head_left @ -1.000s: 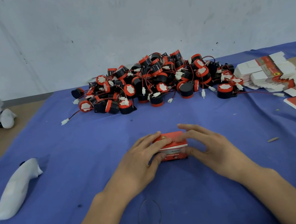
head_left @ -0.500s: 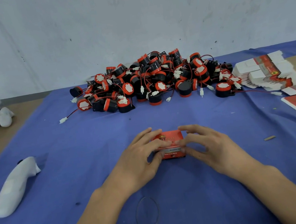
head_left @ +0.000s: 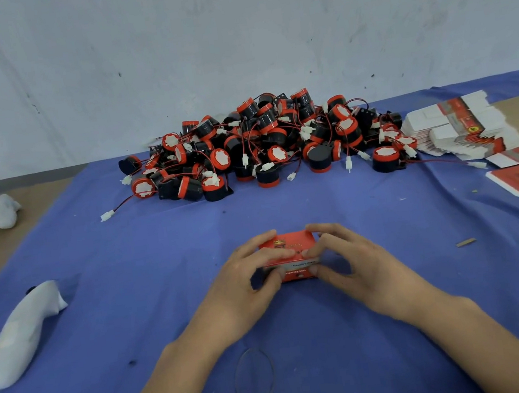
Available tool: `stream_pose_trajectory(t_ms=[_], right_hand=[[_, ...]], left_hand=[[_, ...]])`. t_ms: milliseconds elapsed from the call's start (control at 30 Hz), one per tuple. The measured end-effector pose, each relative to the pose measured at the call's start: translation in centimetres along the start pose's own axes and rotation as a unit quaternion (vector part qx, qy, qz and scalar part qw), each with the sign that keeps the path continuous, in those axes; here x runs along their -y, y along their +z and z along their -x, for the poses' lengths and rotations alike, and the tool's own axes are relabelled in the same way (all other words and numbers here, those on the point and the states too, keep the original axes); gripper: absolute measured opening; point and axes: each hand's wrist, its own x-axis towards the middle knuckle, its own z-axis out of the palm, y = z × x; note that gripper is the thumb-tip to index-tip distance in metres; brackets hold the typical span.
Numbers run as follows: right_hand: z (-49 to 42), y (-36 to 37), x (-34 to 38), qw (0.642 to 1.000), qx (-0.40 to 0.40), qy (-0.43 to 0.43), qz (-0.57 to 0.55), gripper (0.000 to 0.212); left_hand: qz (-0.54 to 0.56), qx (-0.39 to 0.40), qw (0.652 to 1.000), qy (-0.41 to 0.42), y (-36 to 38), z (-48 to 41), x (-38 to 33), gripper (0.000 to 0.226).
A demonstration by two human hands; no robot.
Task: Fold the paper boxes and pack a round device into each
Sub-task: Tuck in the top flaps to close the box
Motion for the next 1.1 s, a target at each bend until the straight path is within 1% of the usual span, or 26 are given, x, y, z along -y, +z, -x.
stream_pose_trajectory(t_ms=[67, 100, 133, 167, 233, 267, 333, 367, 433, 567, 733, 833, 900, 933, 1000, 1033, 1067, 1100], right_hand=[[-0.2, 0.1, 0.3, 0.995, -0.025, 0.032, -0.088, 0.017], [-0.5, 0.1, 0.5, 0.989, -0.041, 0.049, -0.137, 0.018], [-0.7, 0.2, 0.9, 0.979, -0.057, 0.06, -0.189, 0.018], [-1.0, 0.5, 1.6, 0.965, -0.071, 0.063, -0.243, 0.015], [-1.6, 1.2, 3.2, 0.931, -0.1, 0.061, -0.347, 0.01], [-1.9, 1.8, 4.0, 0.911, -0.114, 0.064, -0.392, 0.012], [-2.4, 3.0, 5.4, 0.866, -0.15, 0.09, -0.468, 0.011], [-2.8, 3.4, 5.8, 0.849, -0.176, 0.103, -0.488, 0.009], [-3.4, 3.5, 6.3, 0.829, -0.227, 0.128, -0.494, 0.011], [-3.9, 3.1, 6.2, 0.809, -0.286, 0.16, -0.489, 0.018], [-2.4, 2.2, 5.7, 0.8, -0.329, 0.212, -0.455, 0.027], [-0.9, 0.8, 5.7, 0.804, -0.345, 0.216, -0.433, 0.029], [0.7, -0.6, 5.5, 0.813, -0.358, 0.202, -0.413, 0.028], [1.8, -1.5, 5.2, 0.814, -0.368, 0.199, -0.404, 0.028], [4.2, -3.3, 4.8, 0.814, -0.382, 0.205, -0.387, 0.028], [5.5, -4.1, 4.8, 0.808, -0.393, 0.207, -0.388, 0.027], [6.7, -5.1, 4.8, 0.792, -0.41, 0.211, -0.401, 0.029], [7.9, -6.0, 5.1, 0.766, -0.431, 0.221, -0.422, 0.032]], left_hand=[[0.026, -0.039, 0.999, -0.005, 0.0, -0.2, -0.6, 0.028], [0.054, -0.063, 0.996, -0.016, 0.0, -0.4, -1.2, 0.02], [0.091, -0.086, 0.992, -0.031, -0.1, -0.6, -1.8, 0.013], [0.13, -0.109, 0.985, -0.043, -0.1, -1.0, -2.4, 0.013], [0.215, -0.145, 0.964, -0.056, 0.2, -1.6, -3.5, 0.02], [0.252, -0.158, 0.953, -0.061, 0.5, -1.9, -4.1, 0.022], [0.288, -0.189, 0.936, -0.073, 1.4, -2.5, -5.1, 0.022], [0.293, -0.206, 0.93, -0.08, 1.8, -2.7, -5.4, 0.021], [0.3, -0.233, 0.92, -0.098, 2.5, -3.4, -5.9, 0.021], [0.32, -0.255, 0.903, -0.133, 3.4, -4.8, -6.5, 0.024], [0.34, -0.221, 0.901, -0.154, 5.3, -4.8, -7.7, 0.028], [0.351, -0.185, 0.908, -0.137, 6.2, -3.7, -8.8, 0.028], [0.349, -0.126, 0.922, -0.107, 6.3, -2.5, -9.3, 0.027], [0.345, -0.081, 0.93, -0.095, 6.3, -2.0, -9.8, 0.025], [0.349, 0.004, 0.933, -0.085, 6.1, -1.3, -11.5, 0.022], [0.347, 0.021, 0.934, -0.083, 6.1, -1.2, -12.7, 0.021], [0.344, 0.018, 0.935, -0.082, 6.0, -1.4, -14.1, 0.021], [0.355, 0.001, 0.931, -0.091, 6.1, -1.7, -15.7, 0.022]])
